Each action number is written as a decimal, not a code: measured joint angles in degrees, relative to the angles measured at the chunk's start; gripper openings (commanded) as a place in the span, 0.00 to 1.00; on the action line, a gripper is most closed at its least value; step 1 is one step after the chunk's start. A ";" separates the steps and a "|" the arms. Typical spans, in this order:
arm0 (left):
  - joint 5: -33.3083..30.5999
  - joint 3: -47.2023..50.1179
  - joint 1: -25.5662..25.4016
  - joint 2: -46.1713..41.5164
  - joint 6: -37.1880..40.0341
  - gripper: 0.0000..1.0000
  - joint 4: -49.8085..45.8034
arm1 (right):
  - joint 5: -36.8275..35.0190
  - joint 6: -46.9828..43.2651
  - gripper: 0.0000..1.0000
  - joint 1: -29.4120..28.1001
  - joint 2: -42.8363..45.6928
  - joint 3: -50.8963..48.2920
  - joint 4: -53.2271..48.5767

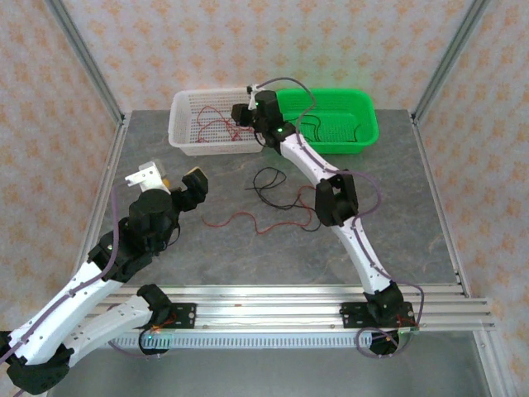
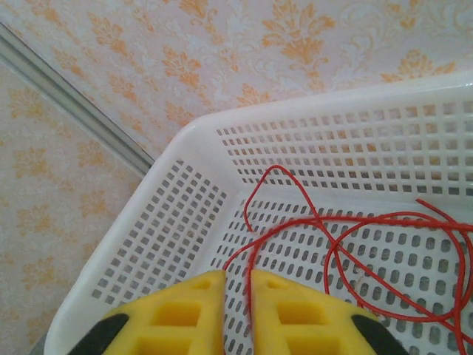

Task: Untangle the cables

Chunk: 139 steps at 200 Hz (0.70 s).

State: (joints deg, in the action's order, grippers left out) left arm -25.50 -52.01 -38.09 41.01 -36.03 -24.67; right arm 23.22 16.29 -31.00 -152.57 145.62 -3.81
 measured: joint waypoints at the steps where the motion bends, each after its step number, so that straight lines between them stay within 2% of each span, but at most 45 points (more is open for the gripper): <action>1: 0.02 0.00 0.00 0.00 0.00 0.95 0.00 | -0.07 0.15 0.25 -0.02 0.00 0.00 -0.02; 28: 0.48 0.00 0.00 0.00 -0.04 0.95 0.00 | -0.81 -0.33 0.34 -0.24 0.00 0.00 -0.48; 100: 1.40 0.00 0.00 0.46 -0.44 0.95 0.00 | -1.36 -1.81 0.37 -0.39 0.72 0.00 -4.66; 139: 3.39 -0.35 0.00 4.81 -1.95 0.93 -1.36 | -3.67 -2.69 0.38 -0.72 7.87 -1.25 -11.28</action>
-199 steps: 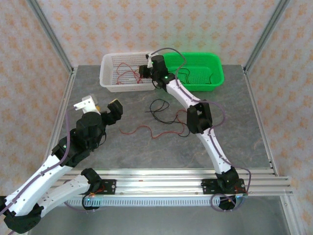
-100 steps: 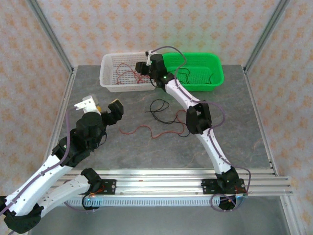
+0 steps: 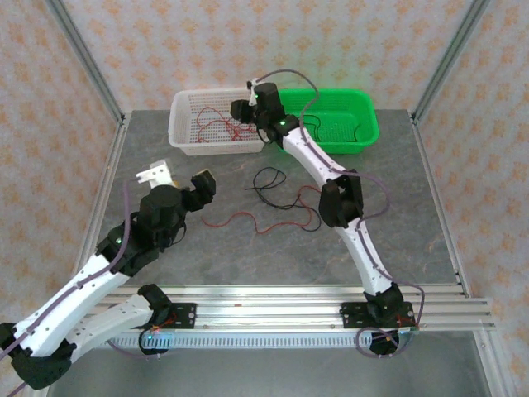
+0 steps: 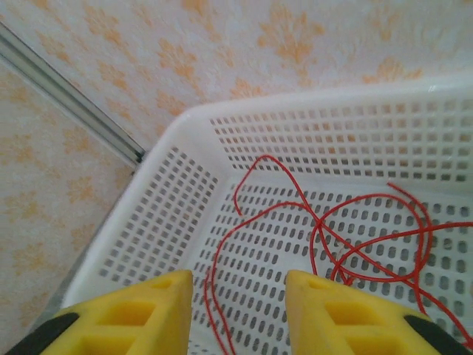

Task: Untangle the cables

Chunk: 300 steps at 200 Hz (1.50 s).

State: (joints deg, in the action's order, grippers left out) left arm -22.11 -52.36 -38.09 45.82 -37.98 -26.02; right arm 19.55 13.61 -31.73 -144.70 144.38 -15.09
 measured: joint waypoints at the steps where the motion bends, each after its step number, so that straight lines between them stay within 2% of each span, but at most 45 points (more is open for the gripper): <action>1: 0.11 0.00 0.00 0.11 0.00 0.93 -0.02 | -0.04 -0.04 0.38 0.00 0.22 -0.11 -0.11; 32: 3.32 0.02 0.00 5.90 -1.40 0.88 -1.38 | -3.28 -0.79 0.39 -0.11 14.80 -9.90 -3.10; 81: 9.51 0.44 0.00 14.01 -2.71 0.84 -0.87 | -8.26 -2.12 0.40 -0.13 41.92 -39.58 0.61; 128: 15.98 0.35 0.00 24.09 -2.73 0.77 3.41 | -12.72 -2.03 0.41 -0.17 58.29 -64.83 2.80; 154: 20.48 -0.35 -0.55 32.57 -4.07 0.73 6.58 | -15.45 -1.57 0.42 0.02 66.18 -74.73 2.56; 188: 25.77 -1.60 -1.81 43.08 -7.15 0.70 11.58 | -18.60 -1.18 0.43 1.05 74.75 -81.09 2.19; 222: 28.15 -1.62 -1.95 48.74 -10.78 0.69 18.10 | -20.79 -1.16 0.44 1.40 80.98 -84.08 1.97; 300: 29.22 -4.94 -1.88 56.76 -15.13 0.60 28.96 | -21.75 -0.48 0.44 1.40 85.66 -88.76 0.04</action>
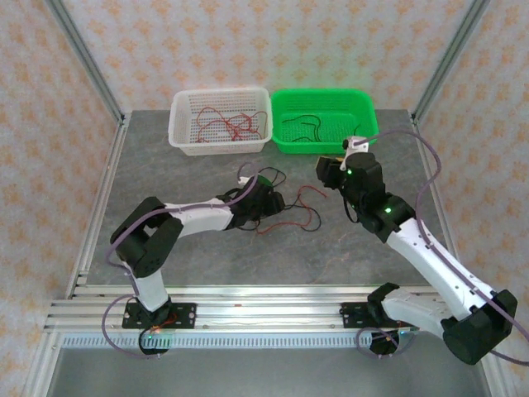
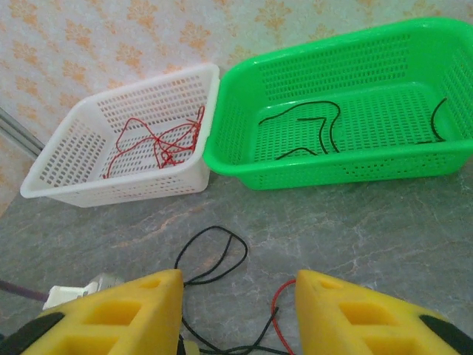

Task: Untangle the cables

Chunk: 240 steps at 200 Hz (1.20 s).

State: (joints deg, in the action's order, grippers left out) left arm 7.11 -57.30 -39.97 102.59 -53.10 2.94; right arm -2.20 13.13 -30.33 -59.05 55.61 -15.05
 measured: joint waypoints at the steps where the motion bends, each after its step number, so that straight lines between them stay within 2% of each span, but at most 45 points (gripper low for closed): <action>1: 0.00 0.00 0.00 0.07 -0.04 0.60 0.07 | 0.00 0.04 0.44 0.00 0.04 -0.02 -0.02; 52: 0.44 -1.44 1.49 4.31 -0.90 0.55 3.13 | -0.11 0.83 0.44 0.00 2.36 -1.46 -0.85; 86: 0.63 -3.39 2.54 6.21 -0.87 0.48 4.22 | -0.63 1.46 0.44 0.00 3.72 -2.75 -1.68; 109: 0.66 -5.29 2.64 7.43 -0.85 0.35 4.55 | -0.81 1.99 0.44 0.00 4.85 -3.48 -2.14; 129: 1.11 -6.69 2.62 8.70 -0.55 0.19 4.87 | -0.85 2.56 0.44 0.00 5.81 -3.91 -2.38; 144: 1.44 -7.21 2.64 9.46 0.04 0.00 5.07 | -0.85 2.97 0.44 0.00 6.56 -4.46 -2.56; 208: 1.70 -9.40 2.64 10.14 1.62 0.00 4.24 | 2.21 6.32 0.44 0.02 9.94 -10.73 -1.95; 240: 2.82 -11.06 2.64 7.15 3.91 0.00 1.25 | 4.74 9.75 0.44 0.02 10.47 -15.41 0.37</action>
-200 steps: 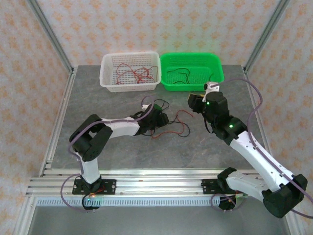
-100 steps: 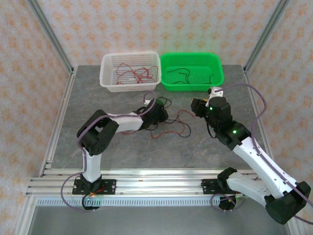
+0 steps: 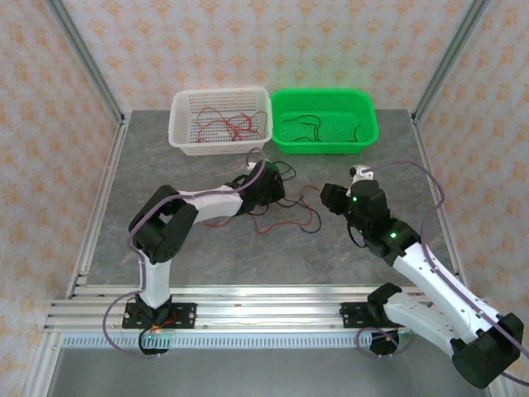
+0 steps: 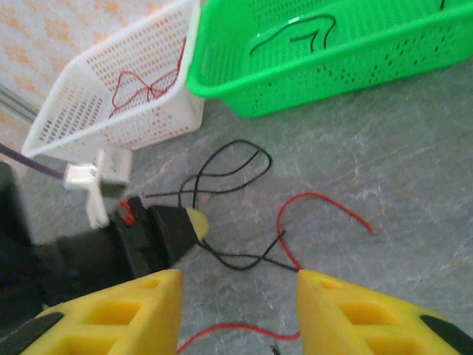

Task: Untangle the cables

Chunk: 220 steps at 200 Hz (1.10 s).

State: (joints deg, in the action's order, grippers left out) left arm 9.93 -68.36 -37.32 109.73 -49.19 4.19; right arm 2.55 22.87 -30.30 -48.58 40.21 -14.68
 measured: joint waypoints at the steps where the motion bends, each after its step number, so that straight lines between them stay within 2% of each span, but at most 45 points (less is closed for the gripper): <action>1: 0.02 -0.07 0.00 -0.11 0.07 0.00 -0.15 | 0.07 0.04 0.44 0.00 0.00 -0.11 0.07; 68: 1.66 -6.19 -0.83 -9.77 5.29 0.00 -7.06 | 4.44 10.91 0.47 1.38 -1.66 -7.39 10.43; 111: 1.64 -10.27 -2.82 -12.81 8.28 0.00 -12.76 | 9.18 15.61 0.46 4.98 -10.01 -7.65 17.66; 175: 1.20 -14.01 -3.06 -16.22 10.34 0.00 -17.90 | 10.40 18.73 0.46 5.14 -16.06 -9.27 25.14; 220: 1.11 -15.08 -3.21 -18.43 10.82 0.00 -19.12 | 12.59 19.91 0.42 5.14 -27.26 -9.25 31.15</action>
State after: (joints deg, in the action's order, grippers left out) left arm 11.05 -83.44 -40.53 91.31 -38.37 -14.94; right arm 15.14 42.78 -25.17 -75.83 30.96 16.47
